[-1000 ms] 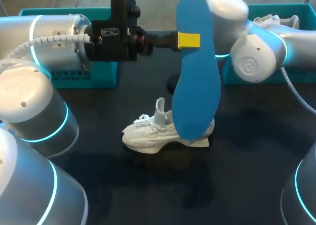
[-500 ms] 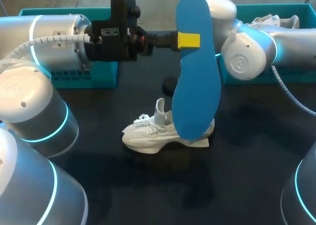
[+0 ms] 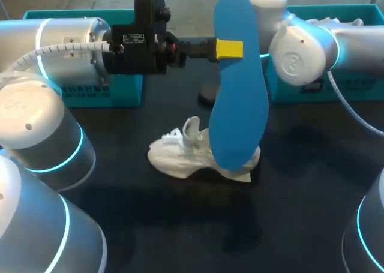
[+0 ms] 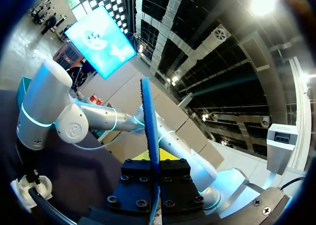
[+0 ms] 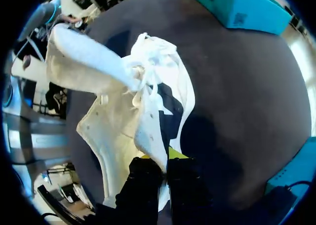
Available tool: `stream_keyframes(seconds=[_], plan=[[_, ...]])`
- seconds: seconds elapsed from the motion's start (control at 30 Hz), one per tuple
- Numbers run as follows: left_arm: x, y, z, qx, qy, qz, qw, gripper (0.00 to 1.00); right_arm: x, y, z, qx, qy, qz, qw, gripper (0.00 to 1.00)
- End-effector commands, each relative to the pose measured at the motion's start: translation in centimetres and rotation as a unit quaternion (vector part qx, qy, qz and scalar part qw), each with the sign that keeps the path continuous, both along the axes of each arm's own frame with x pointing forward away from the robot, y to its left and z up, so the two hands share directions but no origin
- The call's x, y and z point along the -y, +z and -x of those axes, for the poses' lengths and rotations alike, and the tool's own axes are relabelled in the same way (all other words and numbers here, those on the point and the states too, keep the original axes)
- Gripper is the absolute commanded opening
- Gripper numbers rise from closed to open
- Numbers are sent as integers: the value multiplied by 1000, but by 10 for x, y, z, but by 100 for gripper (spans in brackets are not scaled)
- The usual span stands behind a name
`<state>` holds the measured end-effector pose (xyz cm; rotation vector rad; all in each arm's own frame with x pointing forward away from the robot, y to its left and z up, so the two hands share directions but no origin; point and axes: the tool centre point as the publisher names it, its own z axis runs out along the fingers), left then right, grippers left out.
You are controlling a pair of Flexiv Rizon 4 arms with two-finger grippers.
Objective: Take the shoe out of the shoebox, open the shoe tongue, remove and reinsert the insole, then place the shoe into the shoebox
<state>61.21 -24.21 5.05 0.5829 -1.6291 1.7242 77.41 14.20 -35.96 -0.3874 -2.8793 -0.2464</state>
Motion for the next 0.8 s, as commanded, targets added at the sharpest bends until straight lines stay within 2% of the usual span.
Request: stream_keyframes(seconds=[0.03, 0.1, 0.13, 0.7, 0.8], plan=[[0, -2, 1, 0, 1, 2, 1000, 0, 12, 6, 19, 26, -94, -65, 993, 0], [0, -2, 1, 0, 1, 2, 1000, 0, 9, 10, 23, 61, -105, -97, 988, 0], [0, -2, 1, 0, 1, 2, 1000, 0, 5, 18, 22, 89, -69, -75, 991, 0], [0, -2, 1, 0, 1, 2, 1000, 0, 5, 18, 22, 89, -69, -75, 991, 0], [0, -2, 1, 0, 1, 2, 1000, 0, 16, 19, 21, 96, -150, -57, 982, 0]])
